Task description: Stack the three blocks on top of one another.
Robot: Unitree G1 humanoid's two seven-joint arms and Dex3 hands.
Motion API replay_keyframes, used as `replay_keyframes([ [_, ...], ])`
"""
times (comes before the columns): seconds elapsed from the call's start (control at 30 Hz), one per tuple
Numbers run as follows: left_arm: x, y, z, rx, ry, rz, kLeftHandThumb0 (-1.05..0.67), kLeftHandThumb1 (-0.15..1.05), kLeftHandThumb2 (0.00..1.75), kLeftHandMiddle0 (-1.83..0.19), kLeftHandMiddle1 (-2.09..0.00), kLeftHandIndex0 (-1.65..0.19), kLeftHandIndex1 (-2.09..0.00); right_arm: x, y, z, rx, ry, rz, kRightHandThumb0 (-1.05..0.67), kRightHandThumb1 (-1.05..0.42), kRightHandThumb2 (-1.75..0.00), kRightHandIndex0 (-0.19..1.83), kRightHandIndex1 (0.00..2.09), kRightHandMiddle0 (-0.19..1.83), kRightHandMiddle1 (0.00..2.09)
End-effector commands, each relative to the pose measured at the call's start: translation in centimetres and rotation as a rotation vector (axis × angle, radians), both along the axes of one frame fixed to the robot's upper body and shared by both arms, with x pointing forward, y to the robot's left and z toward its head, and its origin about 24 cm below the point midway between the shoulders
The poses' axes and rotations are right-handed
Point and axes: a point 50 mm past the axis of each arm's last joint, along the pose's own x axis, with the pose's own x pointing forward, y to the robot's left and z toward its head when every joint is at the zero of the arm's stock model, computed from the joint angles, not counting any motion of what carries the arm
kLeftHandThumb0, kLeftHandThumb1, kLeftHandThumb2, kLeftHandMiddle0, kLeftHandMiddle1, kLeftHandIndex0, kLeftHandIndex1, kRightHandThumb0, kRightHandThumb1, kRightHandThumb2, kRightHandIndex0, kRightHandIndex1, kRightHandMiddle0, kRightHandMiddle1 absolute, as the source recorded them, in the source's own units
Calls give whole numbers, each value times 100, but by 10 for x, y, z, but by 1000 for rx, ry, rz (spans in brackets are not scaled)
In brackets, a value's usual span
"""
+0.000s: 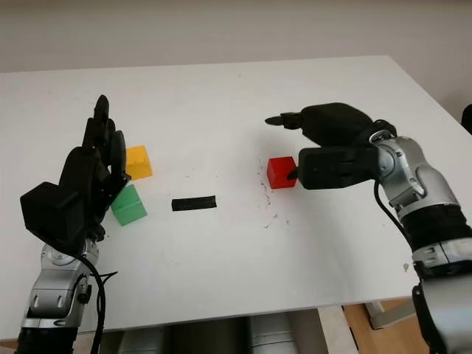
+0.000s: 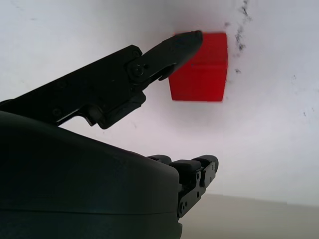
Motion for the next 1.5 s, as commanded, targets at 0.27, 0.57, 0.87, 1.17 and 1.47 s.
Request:
replay_keyframes([
  [0.27,0,1,7,20,-20,-4,-71,105,69,13,-5,10,-5,2,1,-8,-68,44,19,-57,-79,-6,27,7,33,6],
  [0.57,-1,1,7,12,-14,-2,-71,105,67,13,-5,10,-5,0,0,-28,-63,-48,41,-57,-81,-6,43,13,49,11],
  [0.87,-2,0,6,18,-18,-5,-71,105,69,13,-5,9,-5,1,-2,-38,-61,-75,31,-54,-89,-7,53,16,58,16],
  [1.17,-3,-1,6,20,-13,1,-72,105,68,12,-6,10,-5,1,-2,-46,-16,-79,22,-51,-94,-6,44,44,25,100],
  [1.47,-4,-1,5,23,-9,8,-73,105,68,12,-6,10,-5,1,-2,-48,46,-102,28,-40,-100,-6,31,105,28,134],
])
